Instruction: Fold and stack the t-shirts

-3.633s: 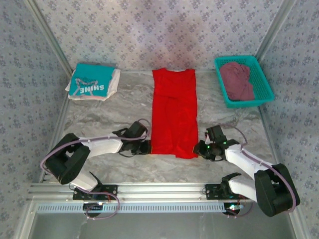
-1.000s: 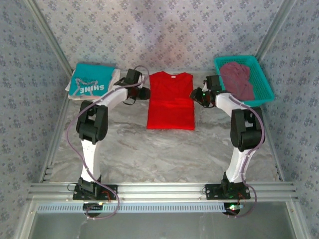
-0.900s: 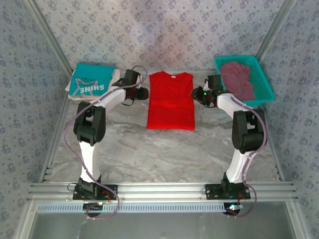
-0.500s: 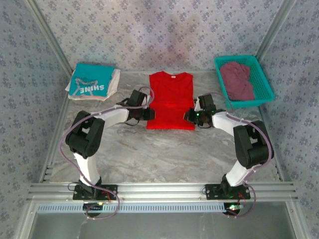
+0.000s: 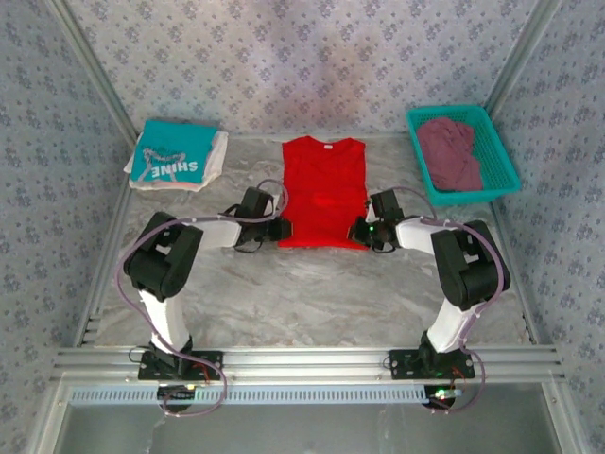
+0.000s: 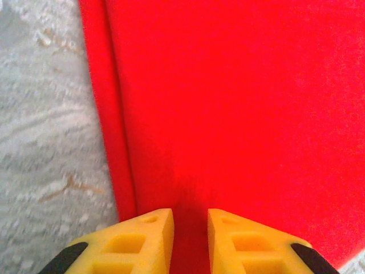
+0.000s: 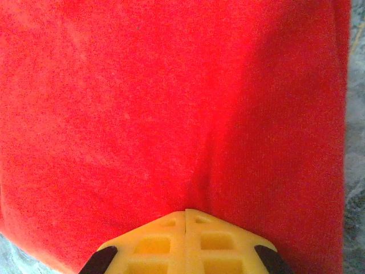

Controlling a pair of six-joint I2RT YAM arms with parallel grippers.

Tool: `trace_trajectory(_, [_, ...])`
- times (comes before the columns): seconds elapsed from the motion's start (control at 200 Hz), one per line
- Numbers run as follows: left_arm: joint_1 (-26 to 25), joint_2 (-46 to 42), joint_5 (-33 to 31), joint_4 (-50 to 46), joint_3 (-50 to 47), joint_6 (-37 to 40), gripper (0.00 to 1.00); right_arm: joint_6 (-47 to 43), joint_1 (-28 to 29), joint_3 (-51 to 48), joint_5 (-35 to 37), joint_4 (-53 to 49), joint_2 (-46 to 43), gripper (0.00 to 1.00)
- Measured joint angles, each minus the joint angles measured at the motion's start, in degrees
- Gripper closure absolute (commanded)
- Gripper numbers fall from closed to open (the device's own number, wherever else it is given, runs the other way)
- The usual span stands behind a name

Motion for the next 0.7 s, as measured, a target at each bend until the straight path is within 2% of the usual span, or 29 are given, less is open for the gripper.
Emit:
trace_trajectory(0.145, [0.0,-4.8,-0.2,-0.9,-5.2,-0.4,0.72,0.9,2.4,-2.1,0.3,0.8,-1.9,0.94])
trace_trajectory(0.25, [0.0,-8.1,-0.8,-4.4,-6.9,-0.8,0.62,3.0,4.2,-2.3,-0.3,-1.9,-3.3,0.8])
trace_trajectory(0.315, [0.0,-9.8,-1.7,-7.6,-6.9,-1.1,0.58,4.4,4.5,-1.6,-0.7,-4.9,-4.5,0.76])
trace_trajectory(0.54, [0.8,-13.2,-2.5,-16.5,-6.3,-2.2,0.55,5.6,4.7,2.6,2.1,-12.2,-11.8,0.62])
trace_trajectory(0.7, [1.0,-13.9,-0.9,-18.1,-7.0,-2.9,0.55,5.4,3.5,0.8,4.5,-13.5,-13.1,0.59])
